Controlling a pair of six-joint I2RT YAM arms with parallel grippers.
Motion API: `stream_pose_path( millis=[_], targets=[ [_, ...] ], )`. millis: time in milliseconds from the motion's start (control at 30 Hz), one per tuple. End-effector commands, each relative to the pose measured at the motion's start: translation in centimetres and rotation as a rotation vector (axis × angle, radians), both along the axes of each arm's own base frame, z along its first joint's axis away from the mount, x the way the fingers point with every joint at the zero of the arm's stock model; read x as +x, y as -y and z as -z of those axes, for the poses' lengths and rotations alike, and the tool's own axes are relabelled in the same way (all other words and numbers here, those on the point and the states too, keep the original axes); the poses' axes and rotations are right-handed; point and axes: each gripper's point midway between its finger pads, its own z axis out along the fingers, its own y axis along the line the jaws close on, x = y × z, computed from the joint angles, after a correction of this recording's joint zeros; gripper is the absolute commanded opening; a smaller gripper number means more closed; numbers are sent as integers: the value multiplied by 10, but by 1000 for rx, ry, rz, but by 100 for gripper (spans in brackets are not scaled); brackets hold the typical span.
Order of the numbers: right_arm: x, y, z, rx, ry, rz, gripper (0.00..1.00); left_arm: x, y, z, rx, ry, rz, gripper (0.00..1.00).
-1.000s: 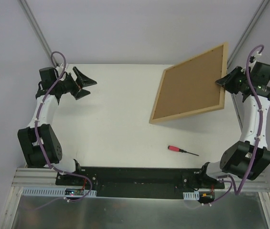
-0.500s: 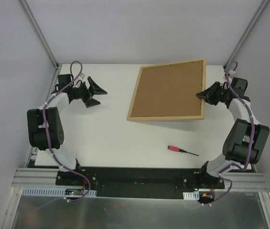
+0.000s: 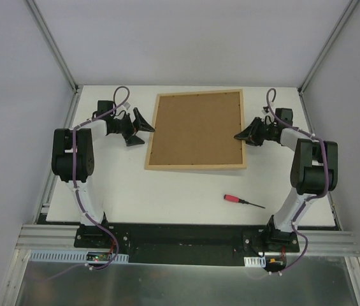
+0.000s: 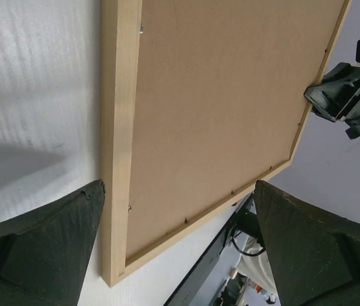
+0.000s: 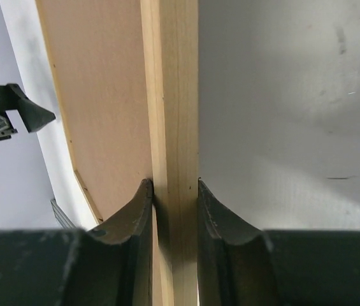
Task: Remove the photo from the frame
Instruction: Turn over the photo frame at the center of the board.
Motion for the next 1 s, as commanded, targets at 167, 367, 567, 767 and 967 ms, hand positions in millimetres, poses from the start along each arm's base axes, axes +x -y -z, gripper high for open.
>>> stream_pose_path(
  millis=[167,367,567,767,967],
  targets=[
    [-13,-8,42,-289,-35,-70,29,-14,-4,25,57,8,12,99],
    [-22,0,46,-383,-67,-94,62,-19,-4,26,57,6,17,99],
    [-33,11,48,-453,-86,-125,75,-26,-3,30,50,-10,23,99],
    [-42,23,12,-597,51,-271,79,-33,-6,19,49,24,31,99],
    [-100,-5,-18,-735,231,-707,78,-33,-12,-21,44,135,39,99]
  ],
)
